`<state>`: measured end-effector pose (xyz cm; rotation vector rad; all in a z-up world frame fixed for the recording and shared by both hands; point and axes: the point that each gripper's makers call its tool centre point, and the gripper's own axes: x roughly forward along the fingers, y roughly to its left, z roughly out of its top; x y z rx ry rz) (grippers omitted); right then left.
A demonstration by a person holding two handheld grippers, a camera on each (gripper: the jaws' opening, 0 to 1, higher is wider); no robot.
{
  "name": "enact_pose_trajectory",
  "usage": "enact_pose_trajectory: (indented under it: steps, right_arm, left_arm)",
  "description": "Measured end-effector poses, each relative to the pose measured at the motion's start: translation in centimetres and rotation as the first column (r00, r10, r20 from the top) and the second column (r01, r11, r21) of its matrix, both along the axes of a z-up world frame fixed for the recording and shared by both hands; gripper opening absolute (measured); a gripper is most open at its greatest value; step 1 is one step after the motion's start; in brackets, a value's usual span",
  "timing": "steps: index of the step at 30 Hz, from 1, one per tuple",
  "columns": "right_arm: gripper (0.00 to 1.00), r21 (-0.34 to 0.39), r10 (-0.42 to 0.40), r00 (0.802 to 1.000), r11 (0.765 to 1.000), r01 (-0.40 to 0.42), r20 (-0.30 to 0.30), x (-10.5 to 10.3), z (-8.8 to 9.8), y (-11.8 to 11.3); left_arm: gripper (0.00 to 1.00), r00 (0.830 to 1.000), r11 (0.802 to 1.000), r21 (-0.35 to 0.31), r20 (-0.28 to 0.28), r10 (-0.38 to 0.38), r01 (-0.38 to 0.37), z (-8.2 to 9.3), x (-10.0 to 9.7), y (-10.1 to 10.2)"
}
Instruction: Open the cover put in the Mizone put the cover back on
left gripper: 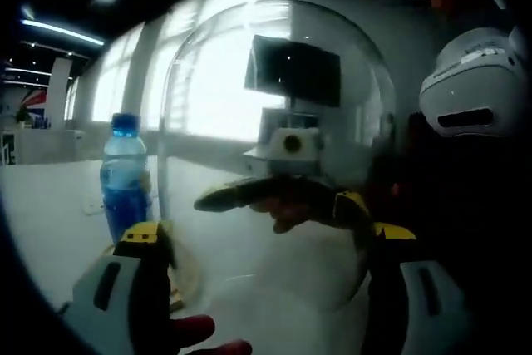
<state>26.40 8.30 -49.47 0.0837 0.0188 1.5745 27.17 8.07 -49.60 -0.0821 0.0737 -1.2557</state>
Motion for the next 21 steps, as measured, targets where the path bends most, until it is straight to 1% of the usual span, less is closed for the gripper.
enact_pose_trajectory:
  steps: [3,7,10,14,18,21]
  right_arm:
    - [0.90,0.007,0.006,1.000,1.000,-0.006,-0.002,0.1,0.4,-0.3]
    - [0.90,0.006,0.014,1.000,1.000,-0.014,-0.026,0.4,1.0,-0.4]
    - [0.90,0.006,0.019,0.999,1.000,-0.019,-0.028,0.5,1.6,-0.6]
    - [0.90,0.020,0.021,1.000,1.000,-0.021,-0.021,0.5,2.8,-0.7]
    - [0.90,0.041,0.027,0.998,0.999,-0.025,-0.054,0.8,4.2,-1.0]
    - [0.90,0.045,0.030,0.999,0.999,-0.028,-0.042,0.9,5.1,-1.0]
  left_arm:
    - [0.85,1.000,1.000,0.001,-0.001,0.009,-0.009,0.5,-0.1,-0.2]
    - [0.85,1.000,1.000,0.002,-0.023,0.016,-0.016,1.3,0.0,-0.2]
    - [0.85,0.999,1.000,0.001,-0.026,0.022,-0.022,1.8,0.0,-0.2]
    - [0.85,0.999,0.999,-0.004,-0.016,0.032,-0.032,3.0,-0.1,-0.3]
    - [0.85,0.998,0.999,-0.021,-0.041,0.046,-0.047,4.4,0.0,-0.4]
    - [0.85,0.998,0.999,-0.017,-0.030,0.050,-0.051,5.3,0.0,-0.4]
